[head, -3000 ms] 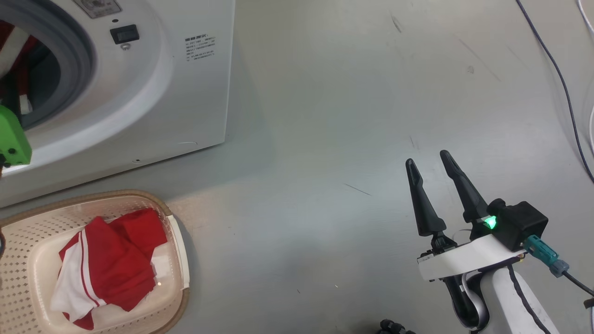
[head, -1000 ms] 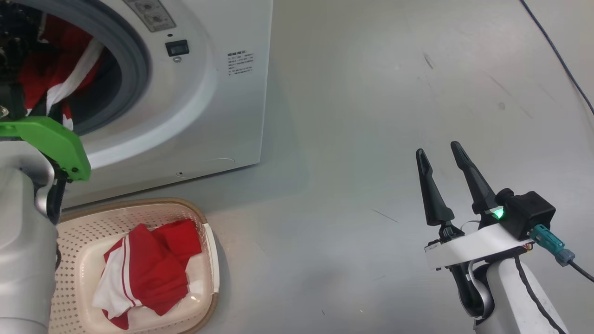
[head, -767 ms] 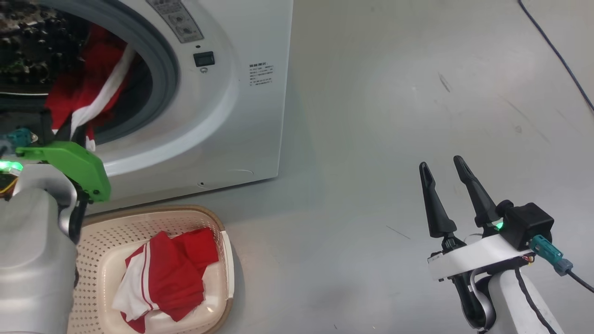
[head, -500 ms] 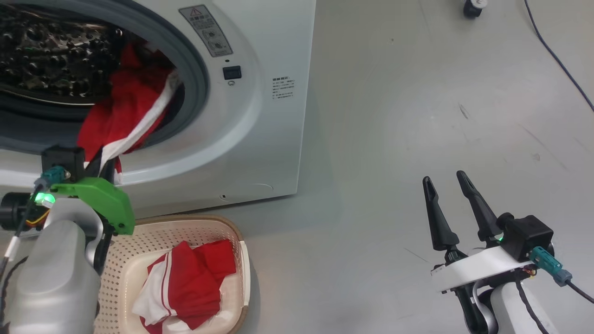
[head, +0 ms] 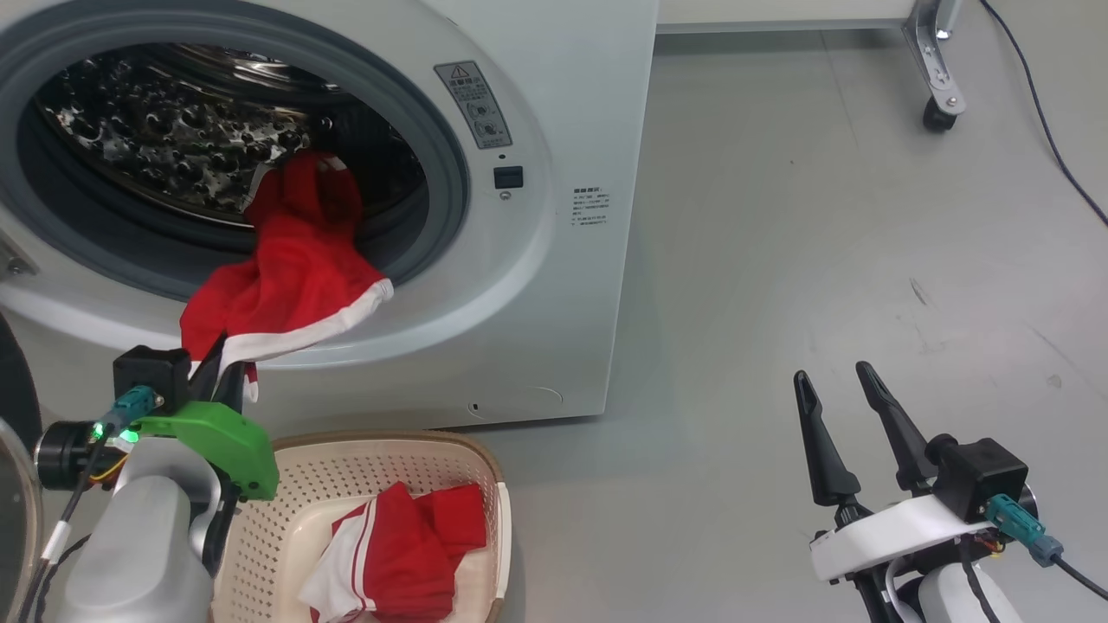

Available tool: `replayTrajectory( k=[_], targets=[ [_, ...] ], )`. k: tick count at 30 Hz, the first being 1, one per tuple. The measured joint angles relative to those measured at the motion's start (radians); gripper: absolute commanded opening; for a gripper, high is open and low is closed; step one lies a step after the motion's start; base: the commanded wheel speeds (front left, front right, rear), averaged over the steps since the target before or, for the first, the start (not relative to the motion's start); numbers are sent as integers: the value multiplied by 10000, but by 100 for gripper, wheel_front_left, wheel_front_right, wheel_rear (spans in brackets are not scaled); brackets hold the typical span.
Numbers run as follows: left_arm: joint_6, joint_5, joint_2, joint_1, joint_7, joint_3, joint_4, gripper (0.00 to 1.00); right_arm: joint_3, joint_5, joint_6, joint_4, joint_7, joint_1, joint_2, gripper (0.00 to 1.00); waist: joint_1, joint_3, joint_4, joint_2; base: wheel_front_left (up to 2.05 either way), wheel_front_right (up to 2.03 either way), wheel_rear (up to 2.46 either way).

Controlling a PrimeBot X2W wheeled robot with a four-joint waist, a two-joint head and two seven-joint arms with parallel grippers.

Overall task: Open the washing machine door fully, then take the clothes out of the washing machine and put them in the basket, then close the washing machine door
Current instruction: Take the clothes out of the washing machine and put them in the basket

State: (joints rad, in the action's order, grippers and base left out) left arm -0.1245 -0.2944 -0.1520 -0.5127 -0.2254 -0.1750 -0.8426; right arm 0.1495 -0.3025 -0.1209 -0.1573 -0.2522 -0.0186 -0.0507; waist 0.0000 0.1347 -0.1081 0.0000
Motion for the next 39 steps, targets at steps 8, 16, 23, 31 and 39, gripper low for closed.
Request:
replayTrajectory(
  k=[8, 16, 23, 31, 39],
  targets=[
    [-2, -50, 88, 324, -219, 44, 821, 0, -90, 0, -2, 13, 0, 286, 2, 100, 0, -454, 382, 0, 0, 0, 0],
    [-8, -242, 121, 541, -242, 303, 2073, 0, -98, 0, -2, 86, 0, 404, 4, 100, 0, -721, 537, 0, 0, 0, 0],
    [-8, -240, 255, 590, -267, 685, 3937, 0, -136, 2, -2, 161, 0, 480, 6, 100, 0, -804, 581, 0, 0, 0, 0],
    [-10, -211, 313, 787, -268, 857, 5033, 0, -136, 2, -2, 203, 0, 500, 8, 100, 0, -870, 582, 0, 0, 0, 0],
    [-8, -194, 366, 1262, -268, 867, 5568, 0, -138, 2, -4, 221, 0, 665, 12, 100, 0, -928, 567, 0, 0, 0, 0]
  ],
)
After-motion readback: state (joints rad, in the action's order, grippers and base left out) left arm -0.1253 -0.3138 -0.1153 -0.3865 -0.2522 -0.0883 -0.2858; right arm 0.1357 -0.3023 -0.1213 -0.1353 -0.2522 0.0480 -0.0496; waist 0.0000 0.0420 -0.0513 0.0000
